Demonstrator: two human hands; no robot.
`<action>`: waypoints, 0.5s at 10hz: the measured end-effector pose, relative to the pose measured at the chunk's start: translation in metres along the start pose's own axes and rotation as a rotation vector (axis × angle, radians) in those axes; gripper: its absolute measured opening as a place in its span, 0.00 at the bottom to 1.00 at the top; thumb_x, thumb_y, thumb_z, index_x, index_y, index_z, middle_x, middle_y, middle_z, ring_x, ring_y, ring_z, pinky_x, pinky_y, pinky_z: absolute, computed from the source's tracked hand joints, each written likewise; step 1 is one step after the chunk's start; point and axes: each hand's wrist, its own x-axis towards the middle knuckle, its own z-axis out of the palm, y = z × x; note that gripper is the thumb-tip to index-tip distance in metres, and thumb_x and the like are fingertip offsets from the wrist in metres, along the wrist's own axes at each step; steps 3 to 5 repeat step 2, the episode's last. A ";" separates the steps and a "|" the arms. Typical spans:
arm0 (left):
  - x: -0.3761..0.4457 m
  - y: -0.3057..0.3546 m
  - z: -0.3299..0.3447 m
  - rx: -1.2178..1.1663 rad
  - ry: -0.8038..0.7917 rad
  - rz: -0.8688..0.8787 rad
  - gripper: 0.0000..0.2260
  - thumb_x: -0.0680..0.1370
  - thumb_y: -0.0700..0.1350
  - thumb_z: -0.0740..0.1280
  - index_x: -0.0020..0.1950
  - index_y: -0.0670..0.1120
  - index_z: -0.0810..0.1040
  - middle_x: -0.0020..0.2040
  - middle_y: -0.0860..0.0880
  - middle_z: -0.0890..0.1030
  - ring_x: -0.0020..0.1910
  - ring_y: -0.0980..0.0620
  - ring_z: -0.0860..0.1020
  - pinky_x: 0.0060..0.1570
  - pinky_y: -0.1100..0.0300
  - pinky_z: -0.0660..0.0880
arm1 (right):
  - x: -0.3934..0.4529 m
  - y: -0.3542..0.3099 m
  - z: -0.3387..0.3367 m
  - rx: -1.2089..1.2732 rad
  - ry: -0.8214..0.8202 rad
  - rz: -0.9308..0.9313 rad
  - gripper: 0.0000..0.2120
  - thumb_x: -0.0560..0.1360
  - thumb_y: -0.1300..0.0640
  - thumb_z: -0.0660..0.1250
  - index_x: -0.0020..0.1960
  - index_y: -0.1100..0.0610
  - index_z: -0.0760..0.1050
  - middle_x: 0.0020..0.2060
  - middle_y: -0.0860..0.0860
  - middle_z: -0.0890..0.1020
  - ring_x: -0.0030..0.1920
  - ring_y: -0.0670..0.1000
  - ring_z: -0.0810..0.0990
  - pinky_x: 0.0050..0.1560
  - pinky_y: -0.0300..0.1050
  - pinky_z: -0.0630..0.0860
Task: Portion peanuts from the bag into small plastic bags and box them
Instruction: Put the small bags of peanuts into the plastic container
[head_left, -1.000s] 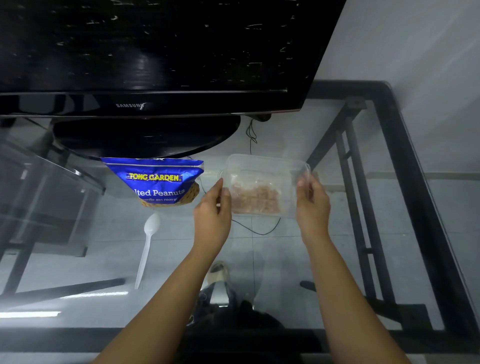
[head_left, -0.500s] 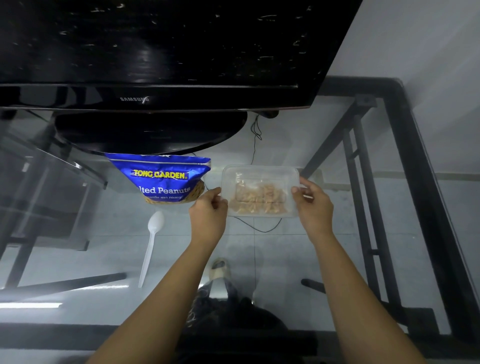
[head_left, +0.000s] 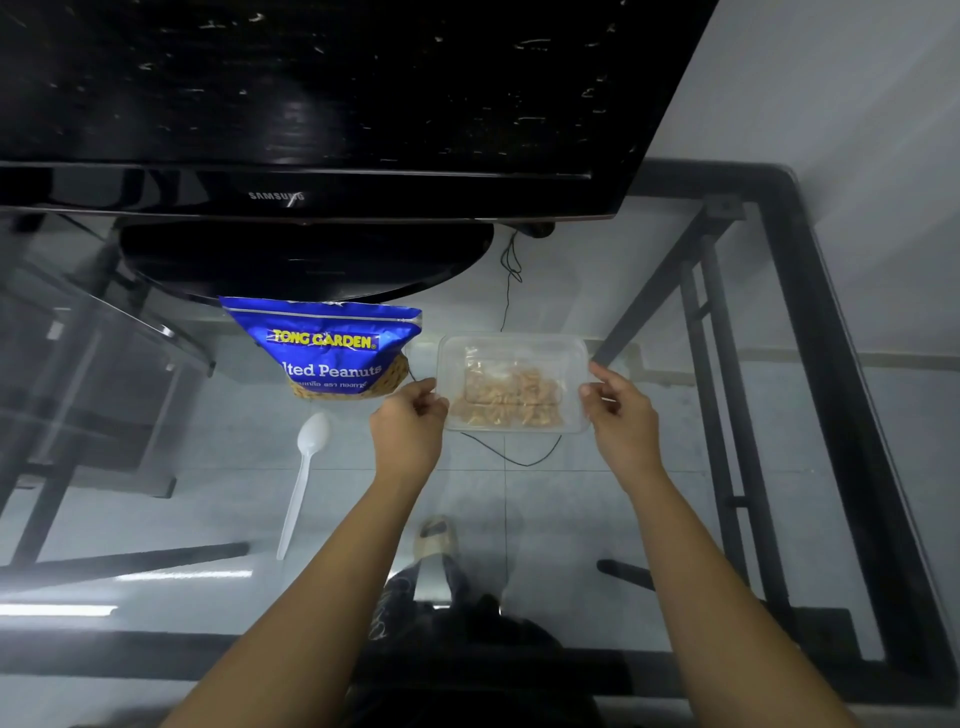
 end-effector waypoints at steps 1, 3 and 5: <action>-0.006 0.000 -0.001 0.056 0.002 0.059 0.14 0.78 0.41 0.63 0.63 0.40 0.75 0.52 0.40 0.82 0.51 0.47 0.77 0.47 0.65 0.67 | -0.005 0.002 0.001 -0.035 -0.007 -0.030 0.17 0.78 0.56 0.61 0.67 0.55 0.71 0.52 0.51 0.79 0.49 0.46 0.75 0.56 0.39 0.72; -0.004 0.000 0.000 0.084 0.015 0.066 0.15 0.78 0.41 0.62 0.64 0.40 0.75 0.50 0.39 0.82 0.51 0.45 0.78 0.45 0.66 0.66 | -0.005 0.002 0.001 -0.051 0.009 -0.055 0.17 0.79 0.56 0.60 0.67 0.57 0.70 0.59 0.52 0.79 0.55 0.46 0.75 0.58 0.36 0.69; -0.004 0.000 0.000 0.084 0.015 0.066 0.15 0.78 0.41 0.62 0.64 0.40 0.75 0.50 0.39 0.82 0.51 0.45 0.78 0.45 0.66 0.66 | -0.005 0.002 0.001 -0.051 0.009 -0.055 0.17 0.79 0.56 0.60 0.67 0.57 0.70 0.59 0.52 0.79 0.55 0.46 0.75 0.58 0.36 0.69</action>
